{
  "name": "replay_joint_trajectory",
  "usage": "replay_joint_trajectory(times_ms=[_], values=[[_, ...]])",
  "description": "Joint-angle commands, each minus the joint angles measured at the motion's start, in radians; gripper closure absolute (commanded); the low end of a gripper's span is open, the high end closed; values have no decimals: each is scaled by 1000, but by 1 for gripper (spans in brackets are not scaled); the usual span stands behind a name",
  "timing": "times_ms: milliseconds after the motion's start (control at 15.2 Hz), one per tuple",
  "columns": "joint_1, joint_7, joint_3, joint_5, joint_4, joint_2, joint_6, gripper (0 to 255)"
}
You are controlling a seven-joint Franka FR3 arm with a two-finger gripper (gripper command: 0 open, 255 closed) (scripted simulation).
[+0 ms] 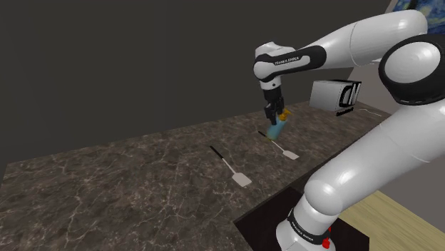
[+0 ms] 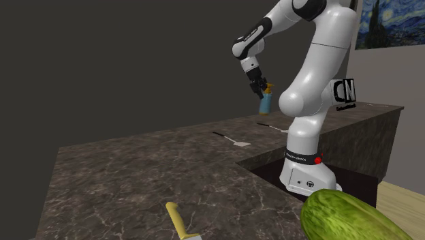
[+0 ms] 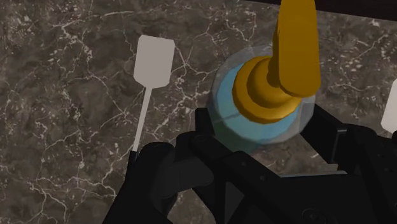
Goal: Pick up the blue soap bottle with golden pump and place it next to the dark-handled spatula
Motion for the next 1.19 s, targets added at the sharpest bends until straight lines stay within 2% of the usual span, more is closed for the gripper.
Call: replay_joint_trajectory(times_ms=[0,1122], values=[[-1,7,-3,-1,-20,7,27,255],[-7,62,-25,-13,-153,113,259,255]])
